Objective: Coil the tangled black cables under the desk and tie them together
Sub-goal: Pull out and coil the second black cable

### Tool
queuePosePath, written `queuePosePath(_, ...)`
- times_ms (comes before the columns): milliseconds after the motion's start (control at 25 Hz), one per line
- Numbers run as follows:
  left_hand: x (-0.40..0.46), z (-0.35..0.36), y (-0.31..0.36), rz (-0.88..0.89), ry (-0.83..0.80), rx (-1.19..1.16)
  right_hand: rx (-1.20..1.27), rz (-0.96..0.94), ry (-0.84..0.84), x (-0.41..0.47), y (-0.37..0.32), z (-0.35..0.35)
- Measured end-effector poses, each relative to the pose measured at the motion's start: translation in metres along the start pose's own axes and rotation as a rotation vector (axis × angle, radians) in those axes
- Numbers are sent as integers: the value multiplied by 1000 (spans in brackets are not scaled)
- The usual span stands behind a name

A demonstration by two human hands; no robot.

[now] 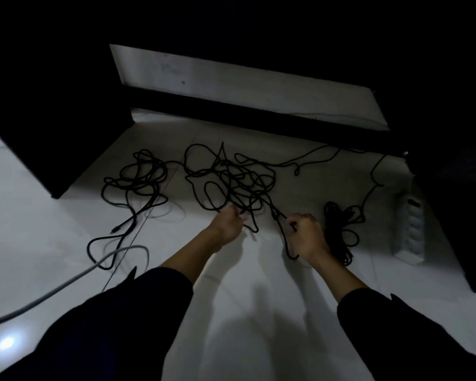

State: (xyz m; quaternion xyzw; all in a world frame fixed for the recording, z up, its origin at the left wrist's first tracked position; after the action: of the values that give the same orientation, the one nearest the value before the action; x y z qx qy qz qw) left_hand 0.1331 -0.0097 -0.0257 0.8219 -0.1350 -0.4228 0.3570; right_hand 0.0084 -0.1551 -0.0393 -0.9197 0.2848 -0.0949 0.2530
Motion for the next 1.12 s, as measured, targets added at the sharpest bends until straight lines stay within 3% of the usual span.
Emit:
queuePosePath(80,-9,4,24,62,-5,-20,76,-23,55,-4,-3,-17)
queuePosePath(240,-27,20,71,256,-105,-58,187,-298,248,-8,-36,-59)
queuePosePath(440,-37,30,106,366,-252,-64,128,-390,285,-2,-44,-88)
queuePosePath(640,-41,24,122,371,-234,-169,236,-311,323,-7,-24,-102)
queuePosePath(800,-51,20,125,327,-184,-104,294,-345,387,-10,-19,-115)
queuePosePath(960,-61,15,144,435,-142,-50,301,-375,464,-10,-38,-142)
queuePosePath(1120,-66,8,157,485,-182,-242,521,-312,485,-5,-51,-157)
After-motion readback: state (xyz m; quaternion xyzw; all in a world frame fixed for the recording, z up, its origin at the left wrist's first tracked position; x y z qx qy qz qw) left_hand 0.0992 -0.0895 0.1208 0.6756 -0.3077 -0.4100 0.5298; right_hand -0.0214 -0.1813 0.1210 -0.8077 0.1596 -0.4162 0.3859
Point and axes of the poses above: each hand's wrist, its own x-axis towards the middle knuckle, its own z-axis out of the palm, y = z × x, the point moved 8 cm from there along x, towards the middle knuckle, and after that the axes turned 15 degrees about -z, right-handed, at the moved point
